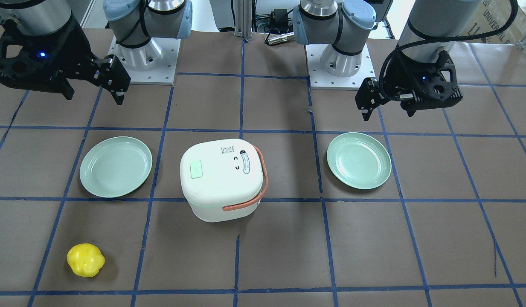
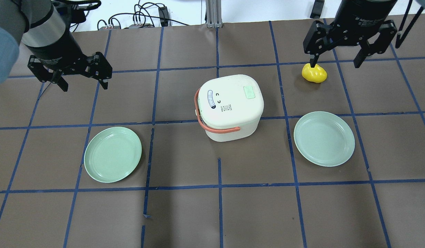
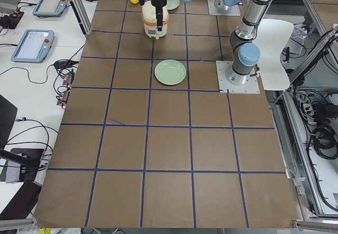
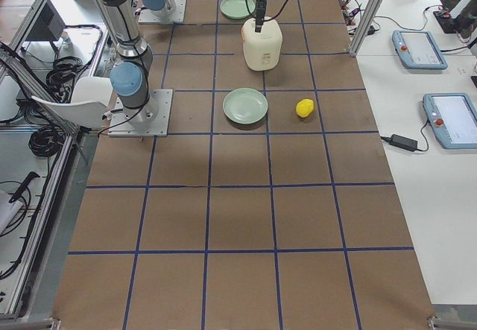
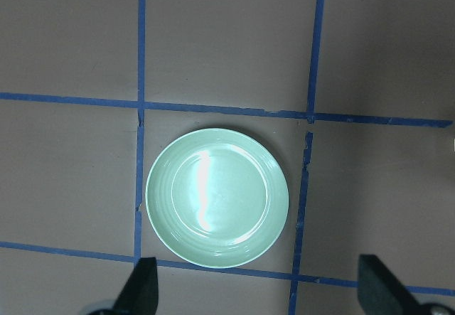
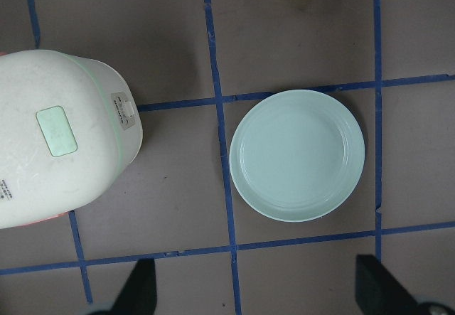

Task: Press rice cooker button
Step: 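Move the right gripper over the rice cooker's green lid button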

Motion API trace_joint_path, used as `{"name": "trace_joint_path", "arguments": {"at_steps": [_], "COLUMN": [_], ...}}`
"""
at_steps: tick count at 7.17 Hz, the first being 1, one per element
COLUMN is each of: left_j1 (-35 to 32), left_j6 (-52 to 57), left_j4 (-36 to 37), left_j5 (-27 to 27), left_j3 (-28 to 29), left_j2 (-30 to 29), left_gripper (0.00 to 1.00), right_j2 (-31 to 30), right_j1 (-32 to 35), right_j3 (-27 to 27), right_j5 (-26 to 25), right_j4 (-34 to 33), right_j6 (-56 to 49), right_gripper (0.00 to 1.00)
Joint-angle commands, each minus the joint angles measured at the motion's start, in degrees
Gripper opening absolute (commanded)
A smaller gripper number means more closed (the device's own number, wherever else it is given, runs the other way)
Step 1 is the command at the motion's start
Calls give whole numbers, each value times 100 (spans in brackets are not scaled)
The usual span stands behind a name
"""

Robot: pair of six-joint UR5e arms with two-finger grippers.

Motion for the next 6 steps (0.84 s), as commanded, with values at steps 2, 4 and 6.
{"name": "trace_joint_path", "arguments": {"at_steps": [2, 4, 6], "left_j1": [0, 0, 0], "left_j6": [0, 0, 0], "left_j4": [0, 0, 0], "left_j5": [1, 1, -8], "left_j3": [0, 0, 0], "left_j2": [0, 0, 0], "left_gripper": [100, 100, 100], "right_j2": [-4, 48, 206], "right_j1": [4, 82, 537], "right_j3": [38, -40, -42], "right_j5": [26, 218, 642], "right_j4": [-114, -193, -534], "right_j6": [62, 158, 703], "right_gripper": [99, 99, 99]}}
